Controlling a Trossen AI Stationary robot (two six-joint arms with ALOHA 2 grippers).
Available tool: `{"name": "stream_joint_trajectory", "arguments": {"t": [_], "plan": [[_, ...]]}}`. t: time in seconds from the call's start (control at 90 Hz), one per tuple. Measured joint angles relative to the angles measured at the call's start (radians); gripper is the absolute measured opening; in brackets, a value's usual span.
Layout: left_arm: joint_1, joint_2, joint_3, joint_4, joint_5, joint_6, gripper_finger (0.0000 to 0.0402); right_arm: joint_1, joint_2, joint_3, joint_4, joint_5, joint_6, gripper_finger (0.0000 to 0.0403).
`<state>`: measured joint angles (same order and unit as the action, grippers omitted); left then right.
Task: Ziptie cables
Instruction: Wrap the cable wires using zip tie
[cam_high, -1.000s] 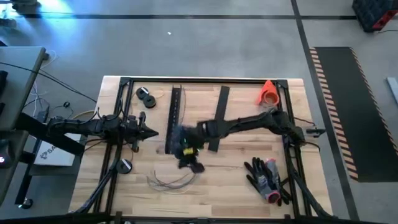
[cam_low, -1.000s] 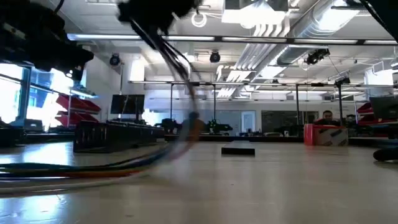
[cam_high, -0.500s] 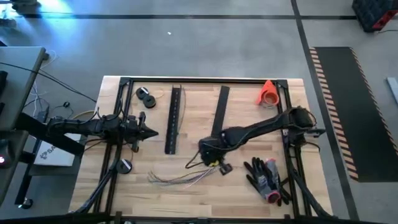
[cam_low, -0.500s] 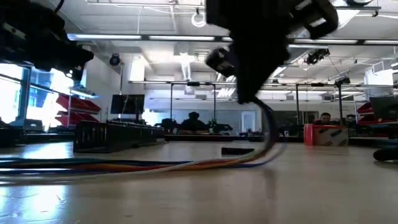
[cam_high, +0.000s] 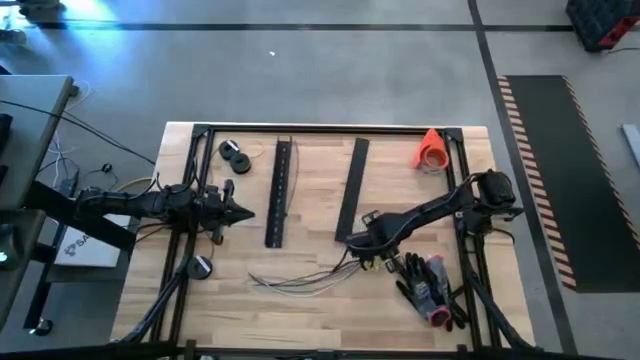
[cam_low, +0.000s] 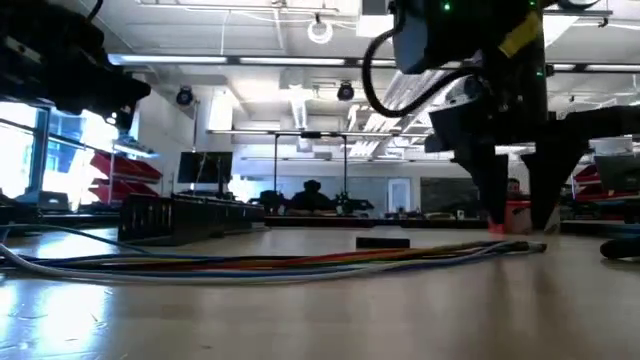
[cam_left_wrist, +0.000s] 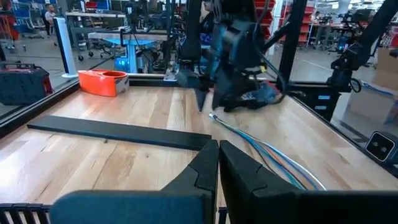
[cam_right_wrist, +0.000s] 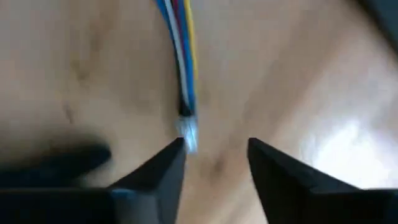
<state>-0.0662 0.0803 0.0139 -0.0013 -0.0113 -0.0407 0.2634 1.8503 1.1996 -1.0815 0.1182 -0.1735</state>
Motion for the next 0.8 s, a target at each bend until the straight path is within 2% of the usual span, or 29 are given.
{"name": "stream_joint_trajectory", "arguments": {"t": [0.067, 0.156, 0.267, 0.378, 0.467, 0.567, 0.633, 0.8], "plan": [[0.000, 0.000, 0.000, 0.000, 0.000, 0.000, 0.0000, 0.000, -0.005, 0.013, -0.022, 0.003, 0.002, 0.0209], [0.000, 0.000, 0.000, 0.000, 0.000, 0.000, 0.0000, -0.003, -0.021, 0.023, 0.046, 0.001, -0.011, 0.0219], [0.000, 0.000, 0.000, 0.000, 0.000, 0.000, 0.0000, -0.036, -0.029, 0.024, 0.270, -0.024, -0.018, 0.0221], [0.000, 0.000, 0.000, 0.000, 0.000, 0.000, 0.0000, -0.089, -0.014, 0.018, 0.600, -0.105, -0.007, 0.0222], [0.000, 0.000, 0.000, 0.000, 0.000, 0.000, 0.0000, -0.139, 0.030, 0.017, 0.813, -0.132, -0.009, 0.0222], [0.000, 0.000, 0.000, 0.000, 0.000, 0.000, 0.0000, -0.199, 0.106, 0.056, 0.972, -0.173, -0.018, 0.0222], [0.000, 0.000, 0.000, 0.000, 0.000, 0.000, 0.0000, -0.234, 0.171, 0.116, 1.003, -0.199, -0.026, 0.0222], [0.000, 0.000, 0.000, 0.000, 0.000, 0.000, 0.0000, -0.282, 0.333, 0.299, 0.949, -0.195, -0.070, 0.0222]]}}
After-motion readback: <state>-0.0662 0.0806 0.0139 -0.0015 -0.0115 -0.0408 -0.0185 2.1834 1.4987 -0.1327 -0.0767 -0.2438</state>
